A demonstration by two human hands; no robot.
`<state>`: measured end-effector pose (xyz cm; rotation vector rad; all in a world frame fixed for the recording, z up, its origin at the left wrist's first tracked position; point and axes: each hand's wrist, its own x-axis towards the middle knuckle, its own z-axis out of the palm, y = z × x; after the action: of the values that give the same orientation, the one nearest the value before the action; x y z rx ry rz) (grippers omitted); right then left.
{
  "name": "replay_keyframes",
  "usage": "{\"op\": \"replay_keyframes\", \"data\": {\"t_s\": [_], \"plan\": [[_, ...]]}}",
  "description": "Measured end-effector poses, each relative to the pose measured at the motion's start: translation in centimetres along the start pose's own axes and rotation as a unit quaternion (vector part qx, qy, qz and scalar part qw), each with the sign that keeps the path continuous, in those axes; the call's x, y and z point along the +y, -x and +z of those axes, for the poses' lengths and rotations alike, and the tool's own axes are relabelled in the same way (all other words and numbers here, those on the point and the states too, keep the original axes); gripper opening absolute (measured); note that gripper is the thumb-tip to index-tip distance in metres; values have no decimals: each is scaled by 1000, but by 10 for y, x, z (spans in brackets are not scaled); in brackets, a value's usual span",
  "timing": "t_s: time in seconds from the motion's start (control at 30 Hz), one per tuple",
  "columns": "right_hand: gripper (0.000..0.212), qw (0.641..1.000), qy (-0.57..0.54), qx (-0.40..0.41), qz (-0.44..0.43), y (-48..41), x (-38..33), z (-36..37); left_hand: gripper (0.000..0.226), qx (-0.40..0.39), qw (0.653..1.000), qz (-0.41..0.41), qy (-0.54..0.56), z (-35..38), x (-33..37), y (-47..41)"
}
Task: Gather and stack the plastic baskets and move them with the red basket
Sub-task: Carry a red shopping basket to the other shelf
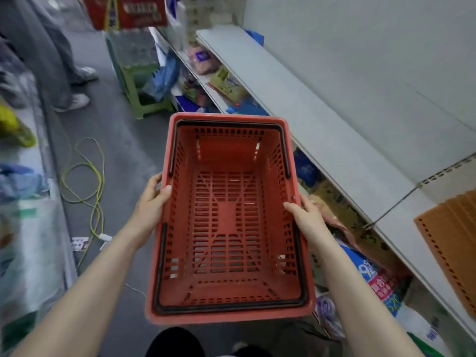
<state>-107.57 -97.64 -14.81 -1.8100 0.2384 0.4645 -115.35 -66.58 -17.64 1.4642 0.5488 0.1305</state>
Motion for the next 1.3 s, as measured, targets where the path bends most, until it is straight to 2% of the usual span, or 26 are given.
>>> {"op": "replay_keyframes", "data": {"t_s": [0.37, 0.67, 0.8, 0.9, 1.03, 1.17, 1.3], "plan": [[33, 998, -54, 17, -30, -145, -170, 116, 35, -36, 997, 66, -18, -72, 149, -223], [24, 995, -56, 37, -69, -301, -311, 139, 35, -56, 992, 110, -16, -64, 259, -401], [25, 997, -36, 22, -69, -361, -372, 132, 34, -74, 990, 114, -31, -48, 298, -471], [21, 998, -12, 29, -48, -398, -412, 124, 30, -113, 988, 101, -33, -34, 317, -519], [18, 995, 44, 88, 7, -452, -447, 109, 43, -181, 979, 87, -31, -10, 326, -585], [25, 985, 79, 126, 92, -499, -475, 103, 57, -264, 963, 58, -22, 12, 324, -648], [32, 972, 114, 149, 141, -546, -495, 104, 66, -309, 950, 23, -20, 24, 323, -698]]}}
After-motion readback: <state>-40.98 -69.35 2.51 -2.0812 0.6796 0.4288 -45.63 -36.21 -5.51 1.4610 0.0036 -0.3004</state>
